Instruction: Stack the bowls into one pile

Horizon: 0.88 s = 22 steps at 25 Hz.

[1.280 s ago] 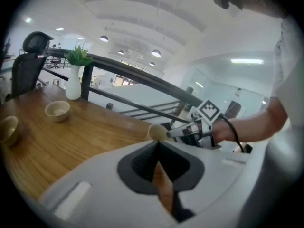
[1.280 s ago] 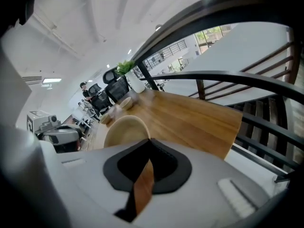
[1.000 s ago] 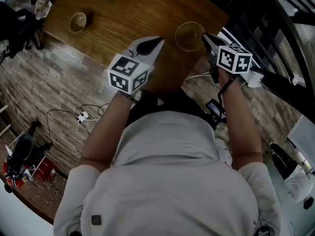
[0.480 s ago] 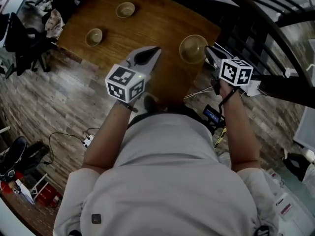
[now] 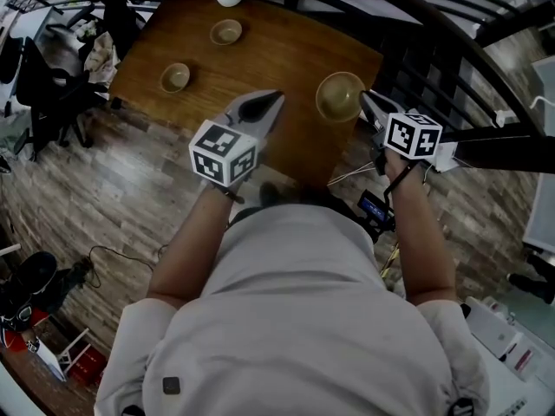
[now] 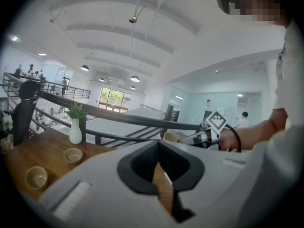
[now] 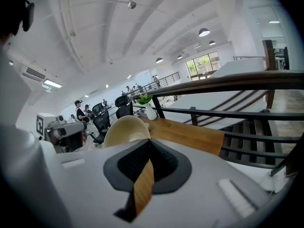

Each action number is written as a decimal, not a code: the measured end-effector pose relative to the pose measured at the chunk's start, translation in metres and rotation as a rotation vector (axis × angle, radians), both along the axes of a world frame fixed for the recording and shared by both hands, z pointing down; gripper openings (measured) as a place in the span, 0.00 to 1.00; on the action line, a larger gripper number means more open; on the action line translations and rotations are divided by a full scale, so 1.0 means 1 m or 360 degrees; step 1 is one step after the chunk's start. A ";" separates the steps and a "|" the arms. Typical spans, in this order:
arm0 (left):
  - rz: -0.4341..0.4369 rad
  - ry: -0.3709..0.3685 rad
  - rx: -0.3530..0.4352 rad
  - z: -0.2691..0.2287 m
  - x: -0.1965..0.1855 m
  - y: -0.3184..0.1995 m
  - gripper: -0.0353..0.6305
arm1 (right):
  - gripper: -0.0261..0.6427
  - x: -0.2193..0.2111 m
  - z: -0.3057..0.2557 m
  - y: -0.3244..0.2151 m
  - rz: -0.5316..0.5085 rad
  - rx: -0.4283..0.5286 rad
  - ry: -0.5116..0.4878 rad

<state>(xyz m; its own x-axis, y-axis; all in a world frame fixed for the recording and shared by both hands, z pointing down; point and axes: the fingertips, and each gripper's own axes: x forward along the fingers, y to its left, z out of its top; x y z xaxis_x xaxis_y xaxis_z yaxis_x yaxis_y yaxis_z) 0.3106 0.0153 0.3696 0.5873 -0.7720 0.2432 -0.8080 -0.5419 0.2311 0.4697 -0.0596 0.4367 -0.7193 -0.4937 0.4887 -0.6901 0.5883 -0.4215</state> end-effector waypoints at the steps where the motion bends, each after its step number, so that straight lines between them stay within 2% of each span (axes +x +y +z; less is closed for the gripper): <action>1: 0.0000 -0.0001 0.0000 -0.002 -0.003 0.004 0.06 | 0.06 -0.003 -0.003 0.003 -0.0002 0.0004 -0.0001; 7: -0.0036 -0.0016 -0.0002 -0.008 -0.024 0.024 0.06 | 0.06 -0.029 -0.011 0.019 -0.0050 0.0025 0.0000; 13: -0.0152 -0.0012 -0.0046 0.005 -0.044 0.046 0.06 | 0.06 -0.056 0.001 0.034 -0.0167 -0.0005 -0.0010; 17: -0.0253 -0.0027 -0.0073 0.008 -0.063 0.047 0.06 | 0.06 -0.080 0.003 0.026 -0.0269 -0.0011 -0.0021; 22: -0.0378 -0.0058 -0.0097 0.009 -0.069 0.052 0.06 | 0.06 -0.094 0.007 0.018 -0.0391 -0.0031 -0.0054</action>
